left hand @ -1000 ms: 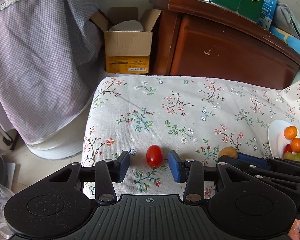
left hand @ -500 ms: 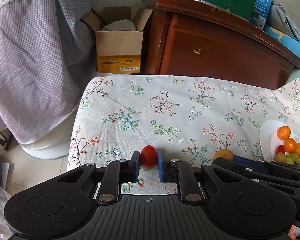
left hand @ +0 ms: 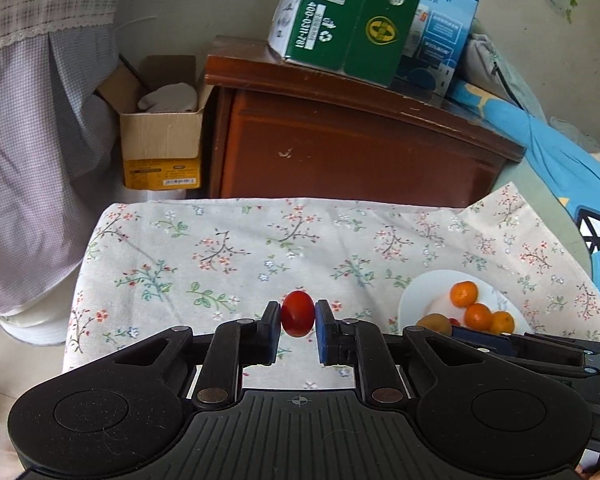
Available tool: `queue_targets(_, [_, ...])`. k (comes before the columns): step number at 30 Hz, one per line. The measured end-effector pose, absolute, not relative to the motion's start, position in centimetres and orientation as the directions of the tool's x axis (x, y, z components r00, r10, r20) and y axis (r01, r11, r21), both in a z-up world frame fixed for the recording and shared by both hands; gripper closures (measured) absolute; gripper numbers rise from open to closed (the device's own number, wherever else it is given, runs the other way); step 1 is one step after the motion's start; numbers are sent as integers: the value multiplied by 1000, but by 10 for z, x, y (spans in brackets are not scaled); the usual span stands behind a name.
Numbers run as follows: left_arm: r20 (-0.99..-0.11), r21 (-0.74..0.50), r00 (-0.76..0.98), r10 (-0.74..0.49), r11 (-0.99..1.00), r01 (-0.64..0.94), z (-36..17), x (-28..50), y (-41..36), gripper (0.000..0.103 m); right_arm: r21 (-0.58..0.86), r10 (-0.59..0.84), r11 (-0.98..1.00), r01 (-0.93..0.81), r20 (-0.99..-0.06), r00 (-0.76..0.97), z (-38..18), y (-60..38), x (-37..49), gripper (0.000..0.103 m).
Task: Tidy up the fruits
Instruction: 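Carry the cherry tomato and kiwi over the white plate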
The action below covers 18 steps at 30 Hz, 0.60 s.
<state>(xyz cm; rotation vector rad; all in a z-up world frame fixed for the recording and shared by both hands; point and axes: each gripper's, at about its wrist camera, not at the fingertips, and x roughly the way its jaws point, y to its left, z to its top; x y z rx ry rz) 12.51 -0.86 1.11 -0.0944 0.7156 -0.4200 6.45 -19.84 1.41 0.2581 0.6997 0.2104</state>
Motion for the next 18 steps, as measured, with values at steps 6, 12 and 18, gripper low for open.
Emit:
queue_targets(6, [-590, -264, 656, -471, 880, 394, 23, 111, -31, 87, 295, 236, 954, -62, -606, 760, 43, -242, 42, 76])
queue_targets(12, [-579, -273, 637, -508, 858, 436, 29, 102, -57, 87, 320, 202, 947, -2, -594, 779, 64, -289, 24, 76])
queue_targets(18, [-581, -262, 615, -533, 838, 479, 28, 92, -81, 87, 357, 179, 933, 48, -574, 799, 61, -311, 21, 76])
